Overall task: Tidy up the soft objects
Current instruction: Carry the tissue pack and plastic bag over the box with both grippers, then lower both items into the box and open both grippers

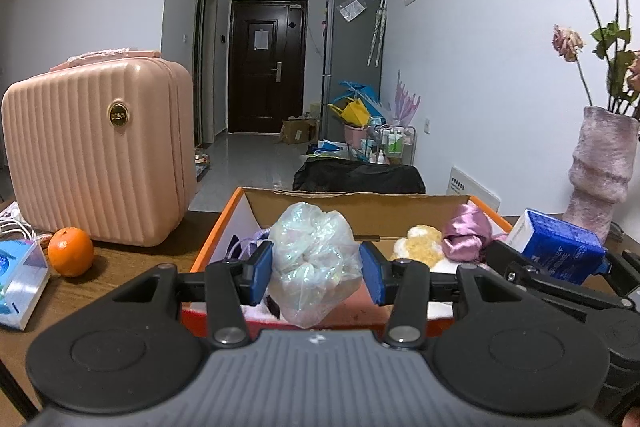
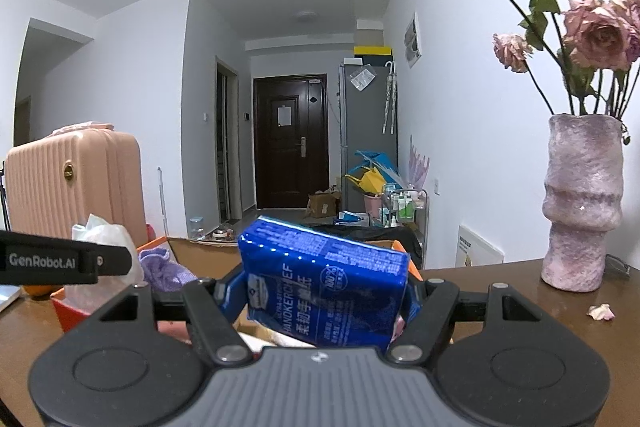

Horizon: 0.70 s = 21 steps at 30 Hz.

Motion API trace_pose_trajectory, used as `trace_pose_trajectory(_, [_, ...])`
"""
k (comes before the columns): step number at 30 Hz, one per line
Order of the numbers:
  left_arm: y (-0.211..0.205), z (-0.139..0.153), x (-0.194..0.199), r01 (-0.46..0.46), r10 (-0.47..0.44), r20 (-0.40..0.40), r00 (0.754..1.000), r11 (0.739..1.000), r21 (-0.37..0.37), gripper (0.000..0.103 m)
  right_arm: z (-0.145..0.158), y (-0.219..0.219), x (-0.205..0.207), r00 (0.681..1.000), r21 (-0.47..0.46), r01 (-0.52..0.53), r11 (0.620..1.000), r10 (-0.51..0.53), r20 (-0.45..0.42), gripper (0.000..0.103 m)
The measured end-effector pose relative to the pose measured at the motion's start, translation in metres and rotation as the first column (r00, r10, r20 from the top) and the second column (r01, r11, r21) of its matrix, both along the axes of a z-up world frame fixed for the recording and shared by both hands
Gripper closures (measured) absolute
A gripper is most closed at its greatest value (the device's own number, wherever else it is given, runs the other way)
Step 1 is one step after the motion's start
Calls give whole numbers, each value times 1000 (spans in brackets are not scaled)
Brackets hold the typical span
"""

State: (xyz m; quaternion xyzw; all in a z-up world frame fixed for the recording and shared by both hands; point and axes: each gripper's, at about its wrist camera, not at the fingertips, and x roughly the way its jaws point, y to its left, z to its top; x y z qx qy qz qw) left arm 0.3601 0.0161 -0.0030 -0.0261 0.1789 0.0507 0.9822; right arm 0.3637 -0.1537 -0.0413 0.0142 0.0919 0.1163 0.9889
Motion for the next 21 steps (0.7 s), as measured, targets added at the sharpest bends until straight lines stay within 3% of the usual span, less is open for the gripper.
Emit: trace_pose_trajectory(21, [12,-8,64,-39,39,-9,999,999,6,55,0,18,60,997,-22,-68,997,68,-24,33])
